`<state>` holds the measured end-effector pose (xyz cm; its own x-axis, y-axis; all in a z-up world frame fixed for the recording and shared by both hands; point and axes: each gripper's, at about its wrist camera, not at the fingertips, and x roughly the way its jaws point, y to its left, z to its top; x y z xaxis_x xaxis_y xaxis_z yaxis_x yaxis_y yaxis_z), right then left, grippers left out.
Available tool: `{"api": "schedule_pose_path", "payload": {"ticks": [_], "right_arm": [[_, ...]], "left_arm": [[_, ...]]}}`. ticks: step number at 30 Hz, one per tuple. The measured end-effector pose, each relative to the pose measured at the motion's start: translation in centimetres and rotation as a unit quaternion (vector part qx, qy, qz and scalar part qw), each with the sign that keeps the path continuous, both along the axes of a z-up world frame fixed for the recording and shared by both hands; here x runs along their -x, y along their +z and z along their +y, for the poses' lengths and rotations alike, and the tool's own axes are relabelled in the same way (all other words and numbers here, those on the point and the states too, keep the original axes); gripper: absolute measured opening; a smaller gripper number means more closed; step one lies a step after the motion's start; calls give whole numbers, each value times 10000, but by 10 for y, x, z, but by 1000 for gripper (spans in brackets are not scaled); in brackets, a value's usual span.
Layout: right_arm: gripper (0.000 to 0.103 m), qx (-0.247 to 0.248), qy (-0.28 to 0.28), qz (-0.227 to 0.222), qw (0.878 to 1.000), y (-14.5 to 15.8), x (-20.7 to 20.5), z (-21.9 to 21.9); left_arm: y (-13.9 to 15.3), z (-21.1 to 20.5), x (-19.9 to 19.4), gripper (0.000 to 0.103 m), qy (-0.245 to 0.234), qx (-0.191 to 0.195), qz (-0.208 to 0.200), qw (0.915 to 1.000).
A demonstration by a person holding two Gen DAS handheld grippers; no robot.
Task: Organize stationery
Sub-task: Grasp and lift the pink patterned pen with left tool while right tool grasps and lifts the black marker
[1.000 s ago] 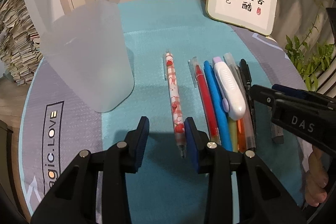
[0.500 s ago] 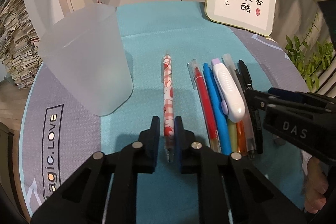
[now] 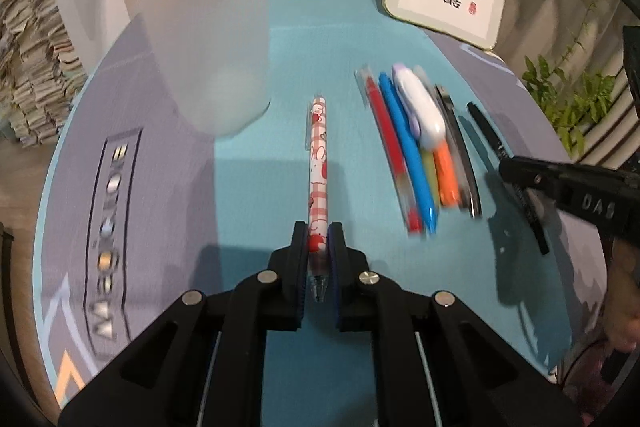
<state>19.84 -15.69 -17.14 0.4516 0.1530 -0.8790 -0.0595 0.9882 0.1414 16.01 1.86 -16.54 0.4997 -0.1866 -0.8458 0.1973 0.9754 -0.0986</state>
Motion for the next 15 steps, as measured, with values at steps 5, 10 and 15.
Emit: {"api": "schedule_pose_path", "payload": {"ticks": [5,10,15], "right_arm": [[11,-134,394,140,9990,0,33,8],[11,61,586,387,9975,-13,55,21],[11,94,632,327,9974,-10,61,22]], "left_arm": [[-2,10,34,8,-36,-56,29,10000],[-6,11,56,8,-126,-124,102,9998],[-3,10,58,28,-120,-98,57,9999]]}}
